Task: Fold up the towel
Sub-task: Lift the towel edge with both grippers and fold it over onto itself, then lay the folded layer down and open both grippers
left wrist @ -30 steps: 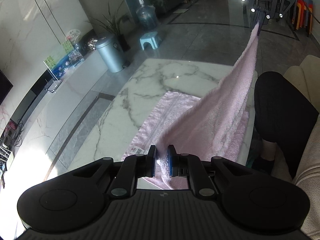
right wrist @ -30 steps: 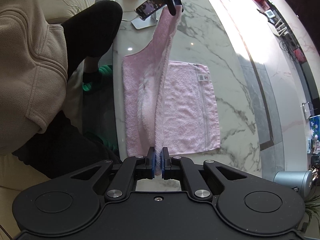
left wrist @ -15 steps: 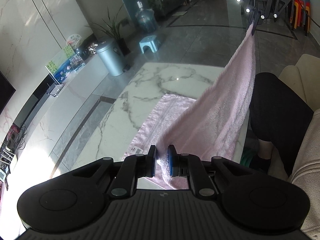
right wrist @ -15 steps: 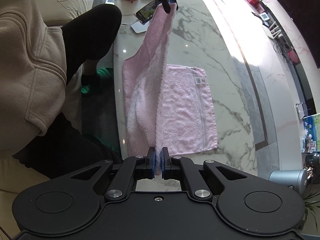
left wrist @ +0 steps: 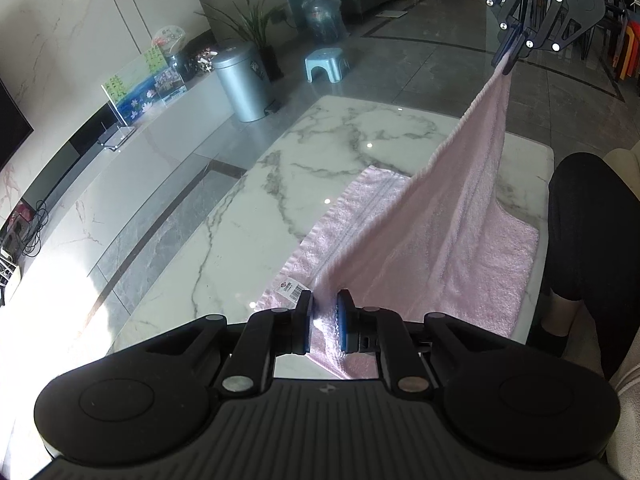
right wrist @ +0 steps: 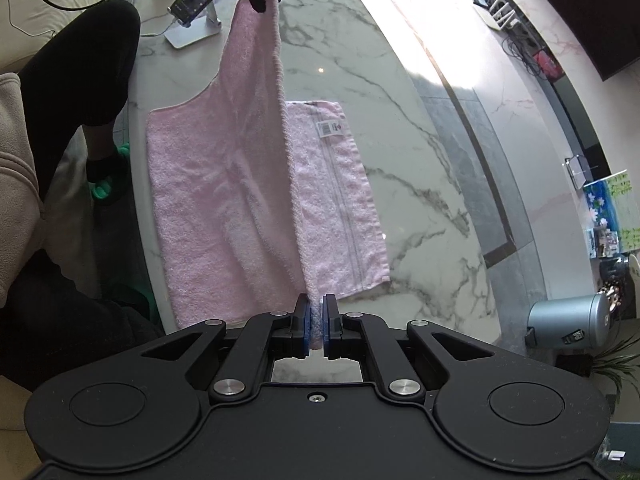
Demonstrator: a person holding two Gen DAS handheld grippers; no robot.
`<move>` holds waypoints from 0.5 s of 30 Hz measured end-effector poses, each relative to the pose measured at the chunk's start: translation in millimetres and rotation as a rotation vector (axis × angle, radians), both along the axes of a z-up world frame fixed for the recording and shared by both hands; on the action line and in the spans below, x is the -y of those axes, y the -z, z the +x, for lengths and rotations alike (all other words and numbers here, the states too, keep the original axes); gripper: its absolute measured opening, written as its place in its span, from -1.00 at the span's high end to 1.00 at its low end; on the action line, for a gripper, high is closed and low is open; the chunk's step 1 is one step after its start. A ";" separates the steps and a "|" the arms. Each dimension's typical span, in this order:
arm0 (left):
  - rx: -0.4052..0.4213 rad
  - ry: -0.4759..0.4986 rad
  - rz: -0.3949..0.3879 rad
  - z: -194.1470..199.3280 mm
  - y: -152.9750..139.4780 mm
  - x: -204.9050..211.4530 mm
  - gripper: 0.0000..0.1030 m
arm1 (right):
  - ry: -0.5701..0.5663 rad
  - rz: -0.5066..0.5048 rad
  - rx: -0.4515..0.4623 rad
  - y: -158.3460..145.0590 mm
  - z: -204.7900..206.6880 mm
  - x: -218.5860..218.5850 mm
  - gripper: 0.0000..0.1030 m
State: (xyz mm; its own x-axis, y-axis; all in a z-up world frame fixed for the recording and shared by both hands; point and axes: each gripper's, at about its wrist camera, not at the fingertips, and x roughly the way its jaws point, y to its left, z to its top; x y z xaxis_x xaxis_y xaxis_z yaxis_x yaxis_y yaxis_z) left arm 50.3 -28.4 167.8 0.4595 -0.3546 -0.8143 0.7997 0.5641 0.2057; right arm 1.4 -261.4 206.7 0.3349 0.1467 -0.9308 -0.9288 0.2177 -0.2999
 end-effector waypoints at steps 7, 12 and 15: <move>-0.098 -0.005 0.021 37.6 41.3 -1.6 0.75 | 0.009 -0.005 -0.083 42.6 44.5 -2.8 0.92; -0.150 -0.019 0.035 66.5 73.3 -2.0 0.75 | 0.031 -0.005 -0.127 74.7 80.6 -4.6 0.92; -0.170 -0.047 0.035 88.8 90.0 -3.1 0.75 | 0.055 -0.005 -0.134 95.0 106.0 -7.1 0.92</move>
